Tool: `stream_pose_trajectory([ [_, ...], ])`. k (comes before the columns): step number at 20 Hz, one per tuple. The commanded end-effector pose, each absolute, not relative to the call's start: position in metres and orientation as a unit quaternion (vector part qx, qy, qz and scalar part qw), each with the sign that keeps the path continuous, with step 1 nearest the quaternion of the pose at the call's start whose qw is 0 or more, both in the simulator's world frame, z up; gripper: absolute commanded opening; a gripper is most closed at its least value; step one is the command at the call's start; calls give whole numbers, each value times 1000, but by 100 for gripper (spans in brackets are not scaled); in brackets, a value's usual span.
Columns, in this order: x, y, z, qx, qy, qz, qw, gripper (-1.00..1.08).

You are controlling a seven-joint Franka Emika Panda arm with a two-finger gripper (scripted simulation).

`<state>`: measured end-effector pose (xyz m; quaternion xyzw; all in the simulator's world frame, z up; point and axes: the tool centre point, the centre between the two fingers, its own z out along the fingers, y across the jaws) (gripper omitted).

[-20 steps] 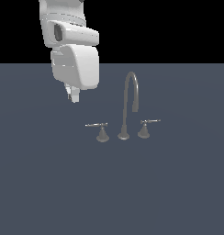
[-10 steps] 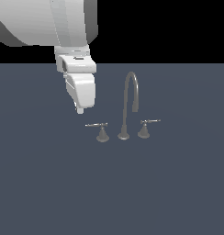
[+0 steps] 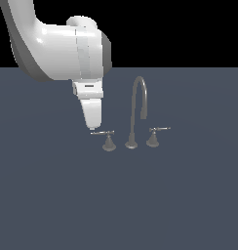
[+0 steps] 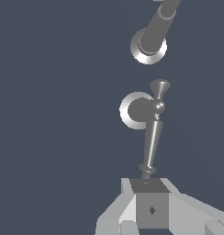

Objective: Turn on the faucet by rotating a designated handle.

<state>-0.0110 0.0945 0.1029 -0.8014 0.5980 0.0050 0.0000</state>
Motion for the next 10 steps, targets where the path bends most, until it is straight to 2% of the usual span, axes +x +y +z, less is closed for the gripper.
stream_pose_trajectory([
  [1, 0, 91, 91, -789, 615, 3, 0, -100],
  [10, 23, 82, 67, -759, 651, 0, -1, -100],
])
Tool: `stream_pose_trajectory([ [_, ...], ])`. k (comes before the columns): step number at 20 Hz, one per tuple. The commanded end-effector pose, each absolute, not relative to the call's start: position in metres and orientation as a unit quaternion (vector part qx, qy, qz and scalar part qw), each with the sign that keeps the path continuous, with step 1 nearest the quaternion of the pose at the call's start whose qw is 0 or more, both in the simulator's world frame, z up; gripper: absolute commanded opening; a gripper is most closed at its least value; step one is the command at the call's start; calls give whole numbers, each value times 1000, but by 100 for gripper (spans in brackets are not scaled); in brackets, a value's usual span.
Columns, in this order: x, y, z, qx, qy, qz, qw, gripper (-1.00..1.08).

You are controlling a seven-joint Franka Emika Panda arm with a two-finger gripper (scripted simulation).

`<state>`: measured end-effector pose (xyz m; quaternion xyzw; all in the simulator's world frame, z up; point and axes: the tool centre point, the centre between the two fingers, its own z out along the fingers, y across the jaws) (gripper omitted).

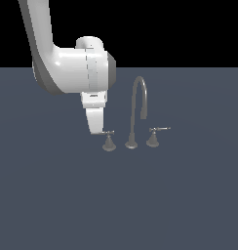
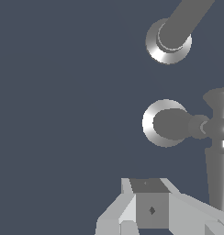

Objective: Turn on the faucet by rotating a designated handle.

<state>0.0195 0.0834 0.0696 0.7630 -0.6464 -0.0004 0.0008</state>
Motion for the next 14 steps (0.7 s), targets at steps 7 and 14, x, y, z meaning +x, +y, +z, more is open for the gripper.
stream_pose_trajectory([
  [7, 25, 81, 65, 756, -655, 0, 0, -100],
  [14, 5, 87, 65, 756, -654, 0, 0, -100],
])
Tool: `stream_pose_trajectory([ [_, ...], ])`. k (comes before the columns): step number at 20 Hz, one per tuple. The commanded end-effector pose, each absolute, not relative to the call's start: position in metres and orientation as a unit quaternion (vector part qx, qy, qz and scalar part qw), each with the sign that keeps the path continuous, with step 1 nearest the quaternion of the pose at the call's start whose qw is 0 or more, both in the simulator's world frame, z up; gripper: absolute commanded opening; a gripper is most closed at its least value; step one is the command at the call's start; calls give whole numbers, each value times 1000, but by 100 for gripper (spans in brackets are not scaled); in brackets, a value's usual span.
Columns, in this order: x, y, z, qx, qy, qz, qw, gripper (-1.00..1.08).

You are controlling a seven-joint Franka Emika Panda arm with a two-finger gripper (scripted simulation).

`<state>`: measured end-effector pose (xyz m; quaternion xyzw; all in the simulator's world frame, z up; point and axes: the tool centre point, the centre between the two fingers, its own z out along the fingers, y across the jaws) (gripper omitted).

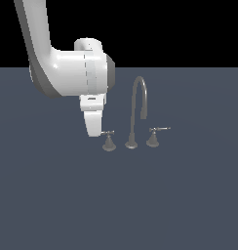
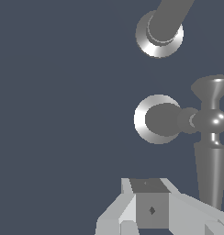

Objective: Turn on the faucet by rotating a designated handle.

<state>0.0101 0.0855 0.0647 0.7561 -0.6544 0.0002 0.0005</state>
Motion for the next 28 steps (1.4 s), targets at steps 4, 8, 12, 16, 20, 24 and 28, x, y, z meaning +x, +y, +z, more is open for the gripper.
stream_pose_trajectory([
  [4, -8, 91, 65, 756, -655, 0, 0, -100],
  [8, -4, 91, 69, 755, -656, 6, -7, -100],
  [12, -18, 86, 68, 755, -656, 5, -5, -100],
  [16, -32, 81, 67, 755, -655, 3, -3, -100],
  [20, -47, 75, 66, 756, -655, 1, -1, -100],
  [24, -49, 93, 68, 766, -643, 2, -7, -100],
  [28, -56, 70, 67, 762, -647, 1, -5, -100],
])
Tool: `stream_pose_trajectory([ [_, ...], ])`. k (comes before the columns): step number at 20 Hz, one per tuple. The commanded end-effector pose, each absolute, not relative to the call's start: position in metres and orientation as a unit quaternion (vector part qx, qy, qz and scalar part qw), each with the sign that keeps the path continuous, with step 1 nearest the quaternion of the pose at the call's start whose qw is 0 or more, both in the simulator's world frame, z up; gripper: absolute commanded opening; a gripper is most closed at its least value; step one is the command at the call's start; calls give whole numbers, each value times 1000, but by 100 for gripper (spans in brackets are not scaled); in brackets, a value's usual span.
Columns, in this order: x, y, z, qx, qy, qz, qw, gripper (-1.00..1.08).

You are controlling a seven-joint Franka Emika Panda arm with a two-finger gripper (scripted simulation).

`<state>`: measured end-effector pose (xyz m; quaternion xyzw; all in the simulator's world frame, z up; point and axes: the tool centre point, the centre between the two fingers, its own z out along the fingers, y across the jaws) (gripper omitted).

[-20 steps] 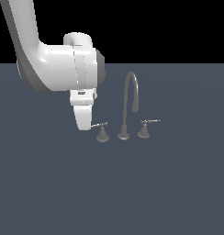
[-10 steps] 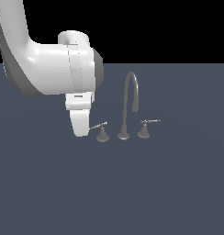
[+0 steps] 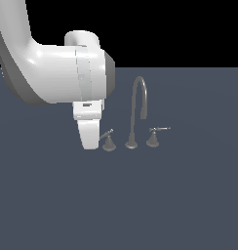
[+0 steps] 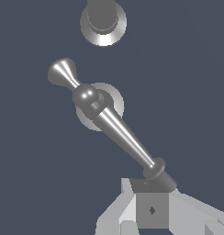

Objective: Turn on the faucet by rotating a designated handle.

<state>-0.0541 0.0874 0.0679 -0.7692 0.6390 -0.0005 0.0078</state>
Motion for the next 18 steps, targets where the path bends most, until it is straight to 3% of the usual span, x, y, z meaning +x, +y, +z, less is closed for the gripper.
stream_pose_trajectory([
  [1, -57, 64, 67, -761, 648, -1, 4, -100],
  [7, -66, 34, 65, -757, 654, 0, 1, -100],
  [8, -65, 68, 69, -774, 633, 1, 7, -100],
  [18, -46, 0, 65, -758, 652, 0, 1, -100],
])
